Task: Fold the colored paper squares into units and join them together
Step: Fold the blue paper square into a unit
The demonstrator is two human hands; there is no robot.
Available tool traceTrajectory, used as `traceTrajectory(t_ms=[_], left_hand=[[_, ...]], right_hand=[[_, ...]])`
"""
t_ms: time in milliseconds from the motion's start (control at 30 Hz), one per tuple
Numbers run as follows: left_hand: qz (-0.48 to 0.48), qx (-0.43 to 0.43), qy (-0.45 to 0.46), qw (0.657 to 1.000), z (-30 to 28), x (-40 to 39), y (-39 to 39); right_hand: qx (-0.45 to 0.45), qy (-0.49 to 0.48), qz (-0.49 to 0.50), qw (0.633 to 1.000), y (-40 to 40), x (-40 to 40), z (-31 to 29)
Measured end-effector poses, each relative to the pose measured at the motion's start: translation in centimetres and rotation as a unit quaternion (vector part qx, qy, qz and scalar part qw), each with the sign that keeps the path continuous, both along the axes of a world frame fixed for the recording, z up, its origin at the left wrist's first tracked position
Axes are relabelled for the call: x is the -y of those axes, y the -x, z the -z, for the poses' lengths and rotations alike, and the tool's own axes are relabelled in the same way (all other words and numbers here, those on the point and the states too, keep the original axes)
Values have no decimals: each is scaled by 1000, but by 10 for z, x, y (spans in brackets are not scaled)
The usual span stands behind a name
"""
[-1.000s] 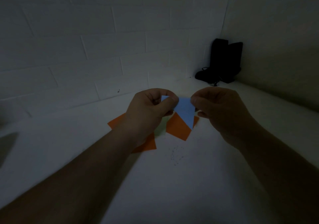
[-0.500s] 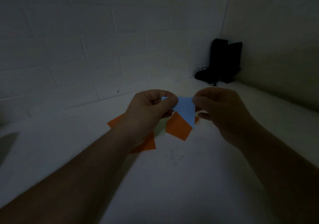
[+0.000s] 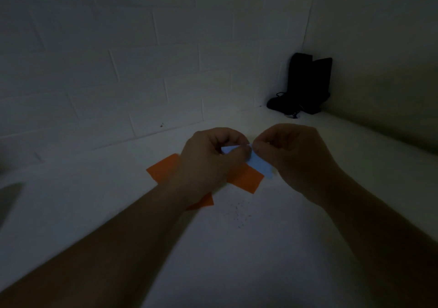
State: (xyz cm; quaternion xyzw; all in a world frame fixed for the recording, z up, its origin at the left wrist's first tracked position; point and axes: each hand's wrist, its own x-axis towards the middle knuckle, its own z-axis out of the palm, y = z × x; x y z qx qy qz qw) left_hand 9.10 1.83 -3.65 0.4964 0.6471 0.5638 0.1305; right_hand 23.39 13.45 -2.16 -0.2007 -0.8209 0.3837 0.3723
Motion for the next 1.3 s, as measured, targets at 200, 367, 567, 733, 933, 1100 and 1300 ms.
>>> traceTrajectory(t_ms=[200, 367, 567, 733, 933, 1100, 1300], left_hand=[[20, -13, -6, 1000, 0, 2, 1], [13, -26, -2, 1000, -1, 2, 4], [-5, 14, -12, 1000, 1, 1, 5], [-23, 62, -35, 997, -2, 1, 5], [-6, 81, -23, 996, -4, 2, 6], [-7, 101, -20, 995, -6, 4, 6], [-3, 125, -13, 992, -8, 5, 4]], right_hand=[[5, -35, -12, 999, -3, 3, -3], [5, -7, -8, 1000, 0, 0, 0], [-19, 37, -2, 999, 0, -1, -1], [-40, 86, -5, 996, -2, -3, -4], [-37, 102, 6, 994, -2, -6, -2], [-36, 106, -7, 994, -4, -10, -3], [-40, 108, -7, 993, -4, -13, -2]])
